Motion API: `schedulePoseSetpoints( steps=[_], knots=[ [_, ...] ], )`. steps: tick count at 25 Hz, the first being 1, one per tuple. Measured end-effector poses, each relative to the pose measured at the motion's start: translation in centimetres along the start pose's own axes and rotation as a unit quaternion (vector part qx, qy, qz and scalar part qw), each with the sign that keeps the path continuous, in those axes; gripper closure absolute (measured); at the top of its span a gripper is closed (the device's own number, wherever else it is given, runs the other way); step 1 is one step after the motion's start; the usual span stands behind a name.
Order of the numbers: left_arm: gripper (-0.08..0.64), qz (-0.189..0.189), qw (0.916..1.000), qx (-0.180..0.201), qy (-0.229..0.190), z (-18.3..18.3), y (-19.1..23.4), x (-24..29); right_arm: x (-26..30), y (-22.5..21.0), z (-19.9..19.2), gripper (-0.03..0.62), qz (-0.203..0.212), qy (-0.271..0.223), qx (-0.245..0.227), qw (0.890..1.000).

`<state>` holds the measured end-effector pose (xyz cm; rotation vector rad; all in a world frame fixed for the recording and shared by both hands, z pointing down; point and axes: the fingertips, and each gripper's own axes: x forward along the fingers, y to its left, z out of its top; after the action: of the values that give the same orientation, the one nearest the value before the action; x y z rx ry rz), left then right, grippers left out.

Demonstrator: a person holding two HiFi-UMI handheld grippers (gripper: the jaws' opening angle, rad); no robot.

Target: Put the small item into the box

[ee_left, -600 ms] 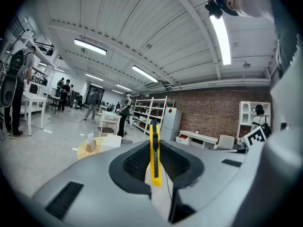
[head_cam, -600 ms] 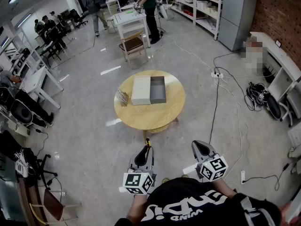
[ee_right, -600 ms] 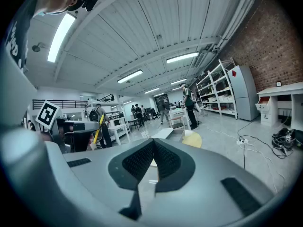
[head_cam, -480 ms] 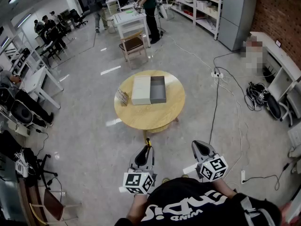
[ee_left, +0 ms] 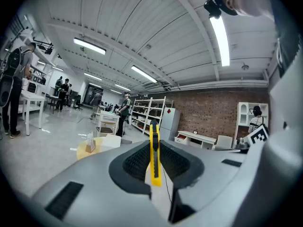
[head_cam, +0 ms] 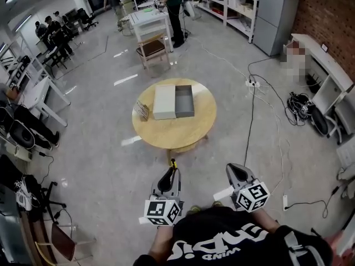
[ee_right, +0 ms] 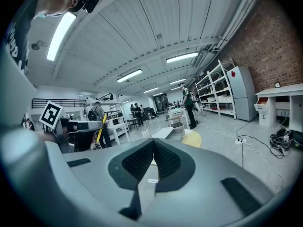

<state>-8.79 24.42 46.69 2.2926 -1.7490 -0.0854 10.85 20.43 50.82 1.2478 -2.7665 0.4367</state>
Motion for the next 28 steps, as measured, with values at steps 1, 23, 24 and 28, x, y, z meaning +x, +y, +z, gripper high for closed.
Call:
schedulePoseSetpoints(
  steps=[1, 23, 24, 28],
  knots=[
    [0.492, -0.002, 1.0, 0.001, -0.001, 0.0, 0.2, -0.1, 0.1, 0.2, 0.0, 0.589, -0.001, -0.001, -0.003, 1.0],
    [0.492, -0.038, 0.9991, 0.02, -0.006, 0.3, 5.5, 3.6, 5.0, -0.3, -0.7, 0.589, -0.045, -0.028, -0.004, 0.999],
    [0.492, -0.037, 0.9991, 0.019, -0.006, 0.3, 5.7, 4.2, 5.5, -0.7, -0.5, 0.589, -0.045, -0.029, -0.004, 0.999],
    [0.492, -0.038, 0.9991, 0.017, -0.008, 0.4, 6.2, 7.3, 7.5, -2.8, 0.3, 0.589, -0.044, -0.033, -0.006, 0.998]
  ],
)
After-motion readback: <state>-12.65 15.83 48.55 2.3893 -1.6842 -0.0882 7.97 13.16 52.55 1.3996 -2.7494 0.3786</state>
